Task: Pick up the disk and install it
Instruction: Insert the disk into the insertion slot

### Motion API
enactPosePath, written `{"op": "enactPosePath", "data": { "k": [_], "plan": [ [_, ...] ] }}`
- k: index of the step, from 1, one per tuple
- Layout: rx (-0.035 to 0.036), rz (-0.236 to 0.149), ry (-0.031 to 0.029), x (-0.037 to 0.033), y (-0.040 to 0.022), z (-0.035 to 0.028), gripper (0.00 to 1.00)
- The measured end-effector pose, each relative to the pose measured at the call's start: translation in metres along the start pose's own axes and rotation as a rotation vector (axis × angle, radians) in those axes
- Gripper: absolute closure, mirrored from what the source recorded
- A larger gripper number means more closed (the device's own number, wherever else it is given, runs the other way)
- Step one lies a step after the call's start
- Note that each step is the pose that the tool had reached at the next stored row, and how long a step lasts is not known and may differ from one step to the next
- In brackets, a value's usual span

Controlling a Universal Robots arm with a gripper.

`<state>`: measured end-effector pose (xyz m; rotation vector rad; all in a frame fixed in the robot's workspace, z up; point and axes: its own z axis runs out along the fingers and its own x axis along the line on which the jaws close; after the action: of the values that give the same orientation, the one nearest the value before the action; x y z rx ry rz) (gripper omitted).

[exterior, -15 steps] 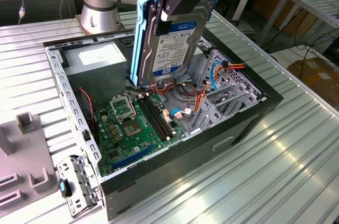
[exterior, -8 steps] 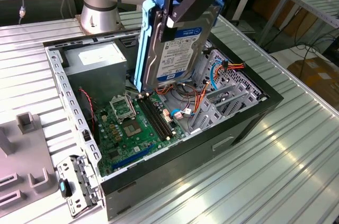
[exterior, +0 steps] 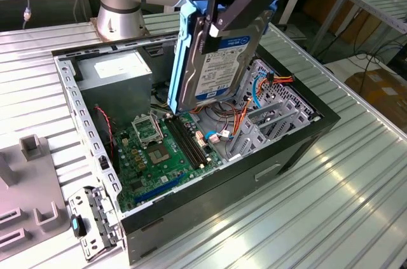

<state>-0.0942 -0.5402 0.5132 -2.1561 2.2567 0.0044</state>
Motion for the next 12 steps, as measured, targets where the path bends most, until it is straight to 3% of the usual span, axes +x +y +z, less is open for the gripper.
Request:
{"op": "enactPosePath", "data": {
  "k": [4, 12],
  "plan": [
    [0.0, 0.0, 0.0, 0.0003, -0.0093, 0.0006, 0.63],
    [-0.0001, 0.0, 0.0, 0.0001, -0.018, 0.0013, 0.63]
  ]
}}
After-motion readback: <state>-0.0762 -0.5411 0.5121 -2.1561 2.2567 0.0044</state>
